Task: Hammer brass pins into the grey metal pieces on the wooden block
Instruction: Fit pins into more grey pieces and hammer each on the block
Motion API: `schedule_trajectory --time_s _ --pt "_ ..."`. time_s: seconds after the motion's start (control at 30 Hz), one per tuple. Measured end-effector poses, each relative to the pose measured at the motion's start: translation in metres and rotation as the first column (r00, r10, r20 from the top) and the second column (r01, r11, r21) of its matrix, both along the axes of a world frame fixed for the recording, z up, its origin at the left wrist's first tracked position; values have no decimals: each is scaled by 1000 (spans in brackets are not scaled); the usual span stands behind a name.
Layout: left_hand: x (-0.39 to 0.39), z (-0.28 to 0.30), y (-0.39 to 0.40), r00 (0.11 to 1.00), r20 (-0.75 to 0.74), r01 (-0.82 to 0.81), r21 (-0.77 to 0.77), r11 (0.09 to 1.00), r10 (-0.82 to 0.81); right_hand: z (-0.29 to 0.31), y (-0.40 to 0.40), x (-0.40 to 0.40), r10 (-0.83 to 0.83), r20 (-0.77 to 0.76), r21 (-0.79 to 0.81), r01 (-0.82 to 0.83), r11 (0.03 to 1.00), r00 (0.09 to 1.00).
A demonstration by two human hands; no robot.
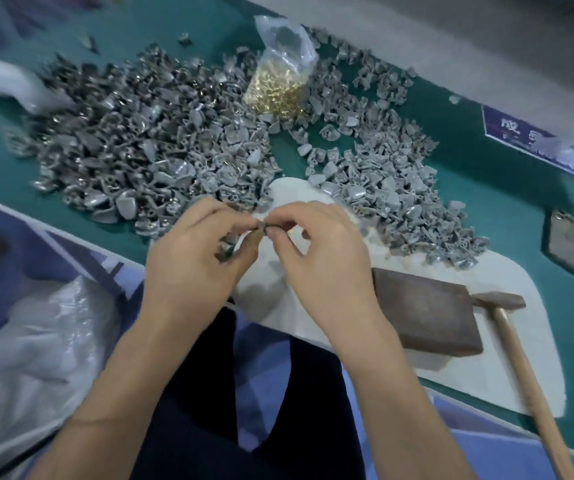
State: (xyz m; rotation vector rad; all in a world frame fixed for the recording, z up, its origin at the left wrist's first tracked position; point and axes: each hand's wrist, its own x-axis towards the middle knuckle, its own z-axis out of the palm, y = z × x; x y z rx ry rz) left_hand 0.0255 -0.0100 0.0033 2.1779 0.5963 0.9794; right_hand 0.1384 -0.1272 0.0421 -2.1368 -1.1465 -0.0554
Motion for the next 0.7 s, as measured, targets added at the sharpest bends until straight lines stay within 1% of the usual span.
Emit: schedule_trajectory --time_s 0.1,0.2,0.3,0.37,0.43,0.57,0.63,0.7 --pt "-15 -1 22 989 -65 -125 76 989 130 -8 34 -11 -5 -67 -21 3 1000 998" --pt "-22 -2 35 978 -101 -175 53 983 180 -16 59 -19 -52 -103 -26 49 998 993" --pt "-23 -4 44 967 -135 -212 47 976 216 -21 76 -19 -101 -71 -40 98 994 992" --pt "-23 -7 48 963 -161 -211 62 976 218 -22 82 -17 -103 -58 -53 100 994 993" --pt "-23 -10 50 962 -167 -206 79 975 217 -22 85 -16 -79 -81 -49 75 996 994" --pt "-20 -6 45 963 -122 -229 103 968 240 -19 84 -16 -48 -110 -36 44 998 993" --pt "-18 3 41 971 -105 -205 97 974 215 -15 80 -15 -50 -128 -22 47 999 991" --pt "-15 13 34 980 -123 -141 125 982 157 -11 72 -13 -72 -134 -35 68 997 988"
